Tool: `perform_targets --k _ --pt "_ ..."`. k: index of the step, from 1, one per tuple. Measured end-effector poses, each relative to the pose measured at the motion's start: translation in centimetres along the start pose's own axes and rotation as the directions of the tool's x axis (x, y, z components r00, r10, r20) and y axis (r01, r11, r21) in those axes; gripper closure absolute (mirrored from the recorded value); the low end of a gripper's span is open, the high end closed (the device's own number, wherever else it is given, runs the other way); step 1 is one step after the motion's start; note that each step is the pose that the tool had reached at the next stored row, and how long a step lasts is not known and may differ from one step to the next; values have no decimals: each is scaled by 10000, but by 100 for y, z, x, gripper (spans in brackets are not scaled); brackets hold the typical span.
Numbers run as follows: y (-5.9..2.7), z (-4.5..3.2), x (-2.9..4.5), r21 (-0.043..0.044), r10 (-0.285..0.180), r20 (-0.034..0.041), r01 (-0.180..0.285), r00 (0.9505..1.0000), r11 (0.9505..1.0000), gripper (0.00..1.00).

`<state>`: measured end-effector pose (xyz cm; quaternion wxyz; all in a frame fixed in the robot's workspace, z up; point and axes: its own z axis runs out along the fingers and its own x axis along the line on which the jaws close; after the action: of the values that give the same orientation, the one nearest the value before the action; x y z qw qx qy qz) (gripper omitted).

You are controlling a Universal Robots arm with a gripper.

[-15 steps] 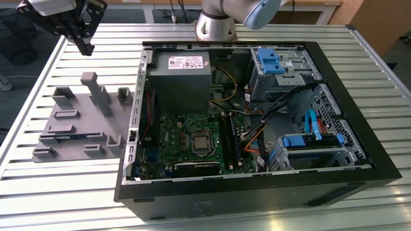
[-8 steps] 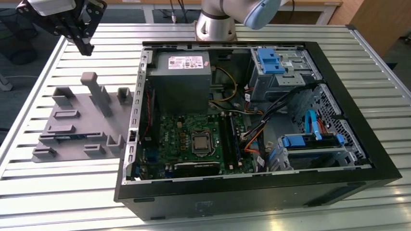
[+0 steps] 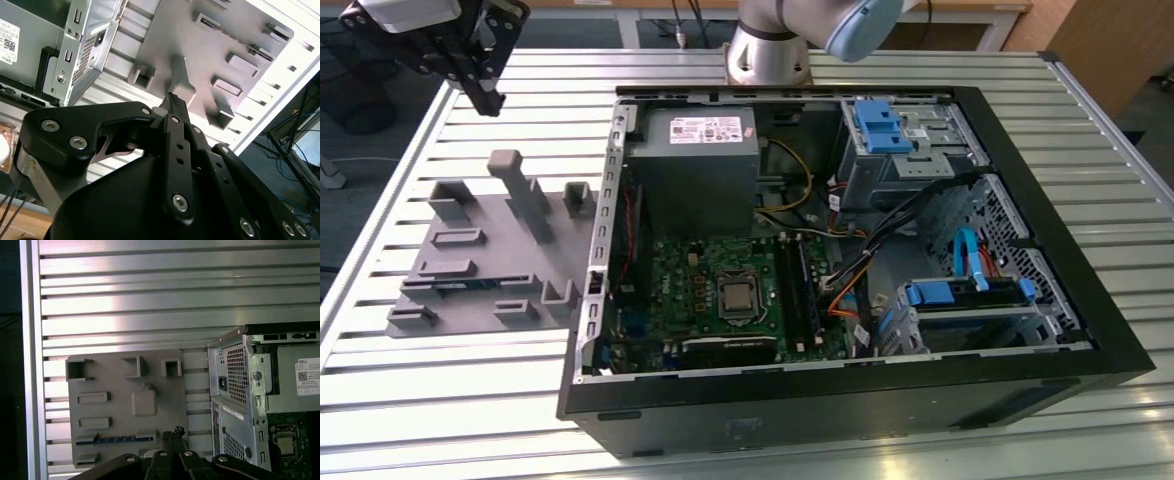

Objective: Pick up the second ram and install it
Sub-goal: 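Reach for the second ram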

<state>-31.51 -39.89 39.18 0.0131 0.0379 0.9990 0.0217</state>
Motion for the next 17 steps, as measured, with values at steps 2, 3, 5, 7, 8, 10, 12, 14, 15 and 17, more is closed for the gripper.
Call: perform_targets --k 2,3,5,7,8,10,12,14,15,17 --pt "-2 0 25 0 0 1 0 10000 10000 89" --pt "-3 -1 36 0 -1 0 1 10000 10000 89" --pt "-4 -2 55 1 0 -1 0 10000 10000 89" --pt "-6 -2 69 1 0 -1 0 10000 10000 89" --pt "-9 -2 74 0 -1 -1 1 10000 10000 89" --pt "-22 -3 81 -1 -1 0 1 10000 10000 89" --pt "-41 -4 84 0 0 0 0 10000 10000 89" --pt "-66 -5 86 0 0 -1 0 10000 10000 89" --pt "-79 -6 87 0 -1 -1 1 10000 10000 89" --pt "-100 -7 92 0 -1 0 1 10000 10000 89"
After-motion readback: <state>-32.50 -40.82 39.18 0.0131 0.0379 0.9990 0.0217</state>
